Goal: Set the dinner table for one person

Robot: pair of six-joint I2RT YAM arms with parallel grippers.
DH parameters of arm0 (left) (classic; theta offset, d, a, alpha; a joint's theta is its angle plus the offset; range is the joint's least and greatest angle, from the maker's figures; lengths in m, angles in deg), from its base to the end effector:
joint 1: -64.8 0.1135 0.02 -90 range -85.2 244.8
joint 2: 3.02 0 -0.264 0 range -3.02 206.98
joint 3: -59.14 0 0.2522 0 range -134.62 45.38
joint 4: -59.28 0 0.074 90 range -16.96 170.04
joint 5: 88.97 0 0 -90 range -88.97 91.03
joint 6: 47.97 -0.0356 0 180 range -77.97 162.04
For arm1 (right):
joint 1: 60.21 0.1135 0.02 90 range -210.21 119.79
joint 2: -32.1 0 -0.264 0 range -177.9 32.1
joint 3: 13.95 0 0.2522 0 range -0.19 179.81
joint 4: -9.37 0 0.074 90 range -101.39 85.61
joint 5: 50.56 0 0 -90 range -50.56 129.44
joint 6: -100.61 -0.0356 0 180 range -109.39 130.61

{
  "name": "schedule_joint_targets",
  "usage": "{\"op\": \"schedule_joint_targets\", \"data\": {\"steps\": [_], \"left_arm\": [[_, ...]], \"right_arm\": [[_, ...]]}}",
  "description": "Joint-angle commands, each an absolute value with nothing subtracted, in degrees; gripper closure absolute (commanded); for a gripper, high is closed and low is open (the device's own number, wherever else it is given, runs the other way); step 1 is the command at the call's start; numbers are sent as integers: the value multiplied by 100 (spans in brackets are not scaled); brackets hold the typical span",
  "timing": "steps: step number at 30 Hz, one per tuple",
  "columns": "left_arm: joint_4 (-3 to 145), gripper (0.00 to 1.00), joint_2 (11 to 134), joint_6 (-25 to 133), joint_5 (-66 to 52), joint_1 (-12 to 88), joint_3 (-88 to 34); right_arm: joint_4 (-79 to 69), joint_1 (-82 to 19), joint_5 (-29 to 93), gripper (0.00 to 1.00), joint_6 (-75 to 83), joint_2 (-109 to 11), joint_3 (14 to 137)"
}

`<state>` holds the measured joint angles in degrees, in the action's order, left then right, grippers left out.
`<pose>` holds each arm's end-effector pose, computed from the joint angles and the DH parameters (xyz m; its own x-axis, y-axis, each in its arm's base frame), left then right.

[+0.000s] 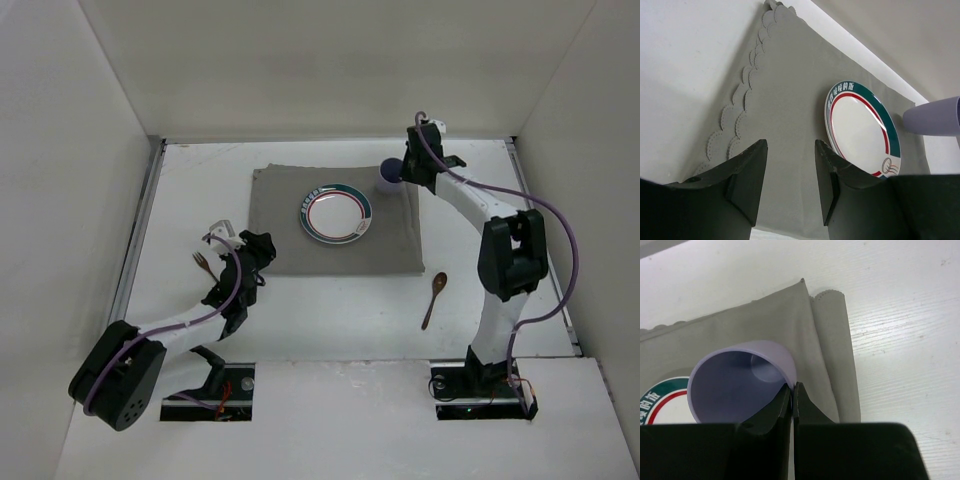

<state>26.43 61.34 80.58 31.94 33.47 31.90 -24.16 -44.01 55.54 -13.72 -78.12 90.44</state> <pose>0.1898 -0.0942 0.1915 -0.0551 -0.5924 -0.8037 -0.0329 0.8056 -0.5916 0.4309 0.1149 0.2670 -0.5805 0.2435 -0.7770 0.1943 0.9681 0.1583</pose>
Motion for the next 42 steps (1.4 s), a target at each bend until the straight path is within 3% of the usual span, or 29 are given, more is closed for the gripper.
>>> {"op": "schedule_joint_targets", "data": {"steps": [1, 11, 22, 28, 31, 37, 42], "left_arm": [[2409, 60, 6131, 8027, 3267, 3320, 3079], [2444, 59, 6158, 8088, 3214, 3382, 3079], [2418, 59, 6193, 8132, 3153, 3443, 3097], [2409, 59, 6175, 8176, 3109, 3461, 3105], [2444, 59, 6210, 8202, 3100, 3479, 3097], [2435, 59, 6237, 8255, 3056, 3496, 3097], [2444, 59, 6193, 8325, 2986, 3522, 3114]], "right_arm": [[-2504, -4417, 5579, 95, -1294, -7820, 9430], [-2812, -4409, 5701, 92, -1241, -8339, 9886], [-2847, -4409, 5737, 56, -1224, -8252, 10141], [-2760, -4356, 5772, 51, -1259, -7681, 9791], [-2330, -4347, 5982, 48, -1434, -6909, 8931], [-1222, -4084, 6737, 45, -2198, -4818, 6077], [-1614, -3461, 7494, 66, -3172, -3210, 4010]]}}
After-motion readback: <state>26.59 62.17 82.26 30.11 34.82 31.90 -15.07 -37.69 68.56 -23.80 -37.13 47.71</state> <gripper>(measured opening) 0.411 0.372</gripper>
